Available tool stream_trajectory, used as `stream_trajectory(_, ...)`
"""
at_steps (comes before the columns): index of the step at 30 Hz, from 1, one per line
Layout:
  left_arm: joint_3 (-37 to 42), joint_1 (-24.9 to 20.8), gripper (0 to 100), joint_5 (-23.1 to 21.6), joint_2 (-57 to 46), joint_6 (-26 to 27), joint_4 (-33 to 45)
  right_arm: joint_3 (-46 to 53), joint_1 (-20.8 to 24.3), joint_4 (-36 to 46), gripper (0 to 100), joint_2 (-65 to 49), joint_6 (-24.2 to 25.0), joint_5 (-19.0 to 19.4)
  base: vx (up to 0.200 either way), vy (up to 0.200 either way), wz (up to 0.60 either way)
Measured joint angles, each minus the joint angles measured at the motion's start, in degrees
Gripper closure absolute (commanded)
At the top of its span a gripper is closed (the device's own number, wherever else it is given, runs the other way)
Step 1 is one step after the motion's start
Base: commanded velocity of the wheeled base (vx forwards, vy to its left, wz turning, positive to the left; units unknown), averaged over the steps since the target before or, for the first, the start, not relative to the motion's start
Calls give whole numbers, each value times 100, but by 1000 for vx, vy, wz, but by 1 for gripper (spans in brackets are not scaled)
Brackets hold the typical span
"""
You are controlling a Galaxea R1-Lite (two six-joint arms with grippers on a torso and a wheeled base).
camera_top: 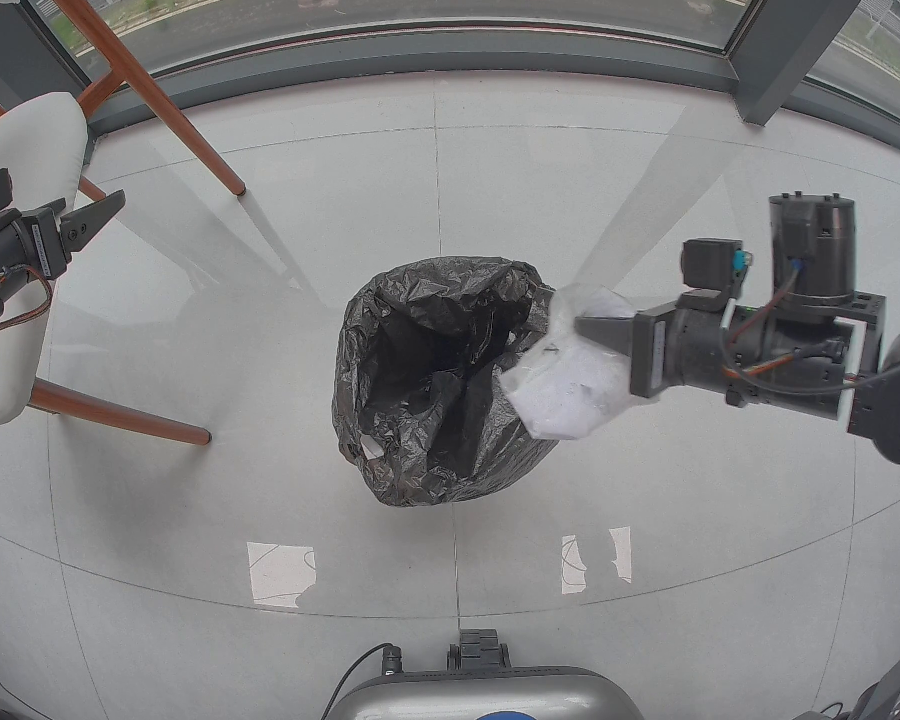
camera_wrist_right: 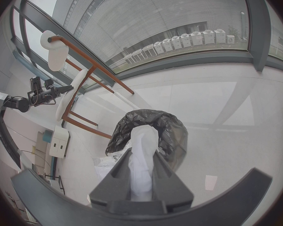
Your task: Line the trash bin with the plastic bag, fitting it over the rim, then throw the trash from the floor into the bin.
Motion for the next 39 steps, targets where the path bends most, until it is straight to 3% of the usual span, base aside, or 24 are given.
stream_trajectory(13,11,30,0,-18,-11,-4,-2,-1375,441,-184,100,1457,208,-37,0,0,0)
stream_trajectory(14,13,32,0,-18,-13,-4,-2,-1380,460,-182,0,1485,211,-37,0,0,0)
stream_trajectory(25,50,23,0,-16,-45,-4,5,-1224,229,-345,0,1403,244,-223,0,0,0)
stream_trajectory(32,293,39,0,-38,-229,-6,0,-735,-592,-364,0,656,239,-310,0,0,0)
stream_trajectory(39,1119,43,0,-422,-742,-9,16,794,-1679,-378,0,-583,239,-384,0,0,0)
